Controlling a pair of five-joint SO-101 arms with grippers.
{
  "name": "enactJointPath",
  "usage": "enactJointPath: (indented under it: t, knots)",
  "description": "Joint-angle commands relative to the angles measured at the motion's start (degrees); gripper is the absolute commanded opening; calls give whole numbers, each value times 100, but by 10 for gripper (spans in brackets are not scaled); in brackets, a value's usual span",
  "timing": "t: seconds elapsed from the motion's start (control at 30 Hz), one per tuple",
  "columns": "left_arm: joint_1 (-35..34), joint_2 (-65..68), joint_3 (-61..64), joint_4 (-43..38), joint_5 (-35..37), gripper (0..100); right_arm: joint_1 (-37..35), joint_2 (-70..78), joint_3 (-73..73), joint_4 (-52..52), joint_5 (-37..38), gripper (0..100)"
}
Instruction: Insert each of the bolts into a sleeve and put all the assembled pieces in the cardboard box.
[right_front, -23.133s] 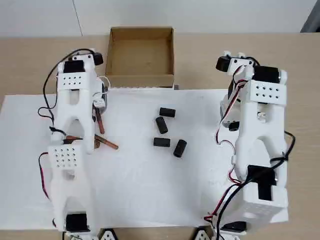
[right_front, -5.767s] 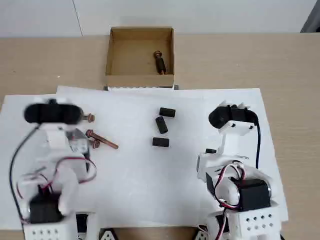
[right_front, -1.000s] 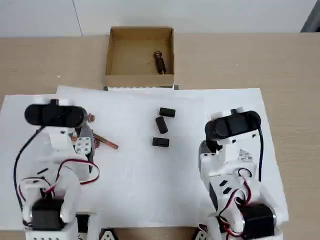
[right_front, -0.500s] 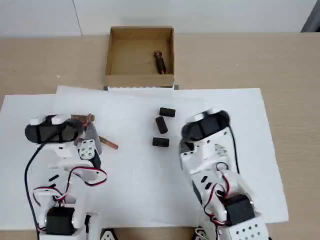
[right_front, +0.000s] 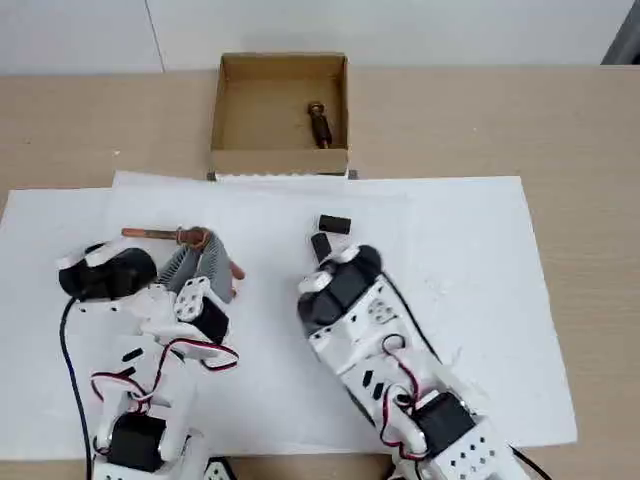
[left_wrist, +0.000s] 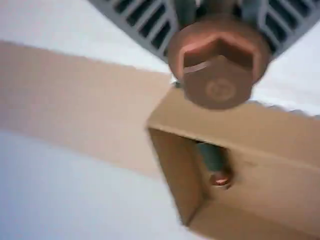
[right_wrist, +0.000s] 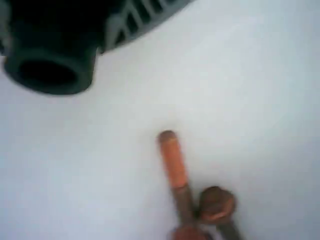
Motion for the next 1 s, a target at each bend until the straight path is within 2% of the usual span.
enactJointPath:
  t: [0.0, 0.13, 0.23, 0.37, 0.57, 0.9, 0.97]
  knots:
    - [114, -88, -40, -264, 281, 6, -374, -66, -18, -163, 62, 3]
    - [167, -88, -31, -290, 387, 6, -576, -66, 132, -321, 97, 3]
    - [176, -97, -57, -290, 747, 6, -673, -66, 352, -664, 527, 3]
    - [519, -97, -57, -273, 765, 6, -690, -66, 563, -1191, 712, 3]
    - [888, -97, -66, -273, 747, 6, -664, -66, 571, -1253, 712, 3]
    - [905, -97, -66, -264, 738, 6, -295, -66, 563, -1279, 738, 3]
    - [905, -97, -66, -264, 738, 6, -286, -66, 571, -1279, 932, 3]
